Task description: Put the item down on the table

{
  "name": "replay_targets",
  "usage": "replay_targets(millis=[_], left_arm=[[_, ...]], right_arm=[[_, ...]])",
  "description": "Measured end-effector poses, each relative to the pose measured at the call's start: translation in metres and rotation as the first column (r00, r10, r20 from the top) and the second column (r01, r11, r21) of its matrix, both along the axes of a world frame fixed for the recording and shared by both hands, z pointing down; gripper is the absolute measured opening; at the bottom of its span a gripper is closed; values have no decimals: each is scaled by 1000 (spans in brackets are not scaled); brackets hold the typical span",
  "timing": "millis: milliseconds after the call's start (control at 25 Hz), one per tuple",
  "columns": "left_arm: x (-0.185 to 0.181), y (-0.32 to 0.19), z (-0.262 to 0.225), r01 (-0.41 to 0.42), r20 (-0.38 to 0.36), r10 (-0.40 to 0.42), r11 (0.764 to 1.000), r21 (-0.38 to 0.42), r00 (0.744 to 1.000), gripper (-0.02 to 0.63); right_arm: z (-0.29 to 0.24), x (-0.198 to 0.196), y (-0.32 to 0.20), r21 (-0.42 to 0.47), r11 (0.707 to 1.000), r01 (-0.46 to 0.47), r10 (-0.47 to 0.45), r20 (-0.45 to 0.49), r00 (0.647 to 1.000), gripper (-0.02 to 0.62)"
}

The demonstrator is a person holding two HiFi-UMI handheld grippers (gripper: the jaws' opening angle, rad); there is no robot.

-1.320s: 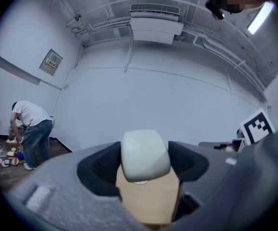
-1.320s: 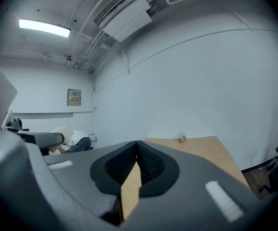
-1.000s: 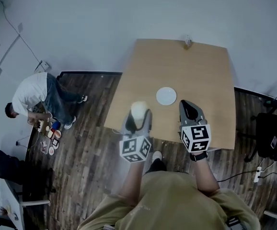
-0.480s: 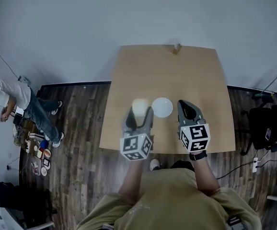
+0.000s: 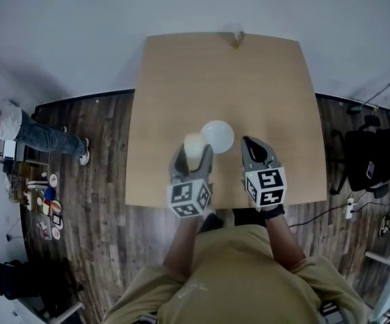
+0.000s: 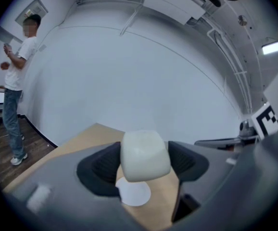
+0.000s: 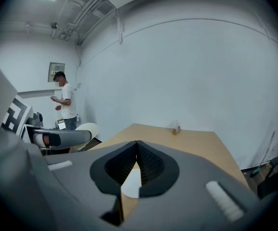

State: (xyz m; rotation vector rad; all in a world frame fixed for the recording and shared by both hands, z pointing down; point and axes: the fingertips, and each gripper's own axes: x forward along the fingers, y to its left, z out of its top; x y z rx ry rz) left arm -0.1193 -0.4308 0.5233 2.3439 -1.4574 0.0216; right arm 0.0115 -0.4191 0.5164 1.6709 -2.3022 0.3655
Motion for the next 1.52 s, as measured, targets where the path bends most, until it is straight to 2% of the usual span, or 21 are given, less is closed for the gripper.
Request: replay_targets(millis=[240, 560, 800, 1200, 1400, 1520], left_arm=[[29, -27, 51, -8, 68, 16, 993, -116, 998, 310], [52, -62, 124, 22, 165, 19, 969, -247, 986, 310], [66, -79, 189, 23, 281, 71, 948, -316, 957, 310], [86, -95, 249, 12, 348, 123, 932, -362, 930, 304], [93, -104, 257, 5, 350, 126, 936, -351, 928, 302], [94, -105, 261, -1, 370, 136, 939, -343, 919, 304]], right_arm=[[39, 18, -36, -89, 996, 22, -21, 11, 1000, 6], [97, 26, -78, -207, 976, 72, -62, 52, 997, 6], [143, 24, -92, -296, 947, 123, -105, 78, 991, 6], [198, 46, -99, -397, 910, 115, -88, 87, 992, 7], [209, 52, -100, -415, 904, 109, -79, 88, 993, 6], [215, 50, -98, -423, 900, 107, -76, 89, 993, 6]])
